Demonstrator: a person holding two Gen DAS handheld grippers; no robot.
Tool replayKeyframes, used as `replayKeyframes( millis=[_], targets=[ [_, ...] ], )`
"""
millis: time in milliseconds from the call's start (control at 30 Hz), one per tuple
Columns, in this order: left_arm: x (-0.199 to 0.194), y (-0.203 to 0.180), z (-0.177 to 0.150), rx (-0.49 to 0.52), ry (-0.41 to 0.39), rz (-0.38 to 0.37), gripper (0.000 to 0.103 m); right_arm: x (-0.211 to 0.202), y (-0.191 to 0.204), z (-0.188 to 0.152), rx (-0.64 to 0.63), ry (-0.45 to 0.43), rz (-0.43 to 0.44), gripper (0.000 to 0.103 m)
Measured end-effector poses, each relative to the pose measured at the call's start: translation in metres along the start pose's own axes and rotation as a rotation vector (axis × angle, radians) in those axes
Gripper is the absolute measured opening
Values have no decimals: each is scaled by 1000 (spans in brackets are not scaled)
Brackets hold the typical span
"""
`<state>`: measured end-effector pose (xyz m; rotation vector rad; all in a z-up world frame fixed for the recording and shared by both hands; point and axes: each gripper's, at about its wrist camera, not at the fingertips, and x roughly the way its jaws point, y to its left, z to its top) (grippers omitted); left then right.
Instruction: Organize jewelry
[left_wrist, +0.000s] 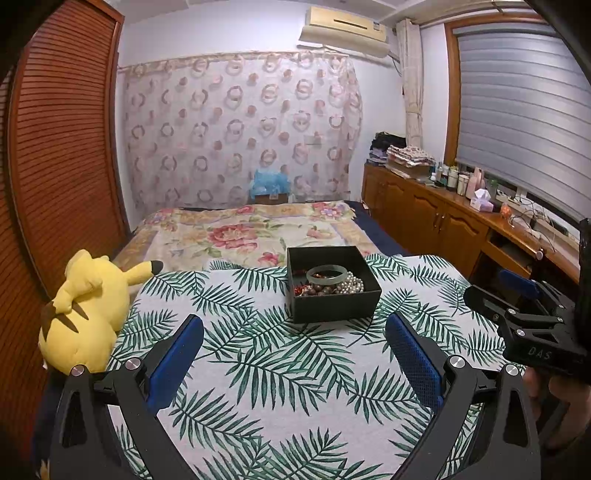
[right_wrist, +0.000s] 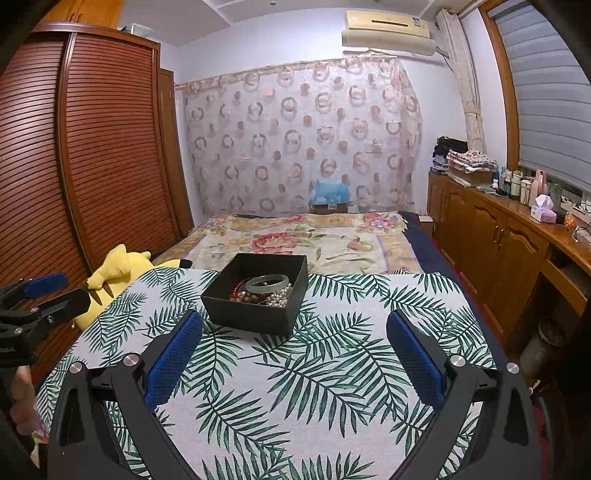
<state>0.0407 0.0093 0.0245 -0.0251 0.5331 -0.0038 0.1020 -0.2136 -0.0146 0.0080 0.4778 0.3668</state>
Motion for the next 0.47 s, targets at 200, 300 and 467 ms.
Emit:
replayKeyframes(
  millis=[200, 300, 467],
  targets=[
    [0, 0, 0, 0, 0, 1, 95, 0, 0, 0, 0, 1, 1, 101],
    [0, 0, 0, 0, 0, 1, 95, 1, 1, -1, 0, 2, 2, 101],
    [-2, 1, 3, -4, 4, 7, 95, 1, 1, -2, 1, 0, 1, 101]
  ],
)
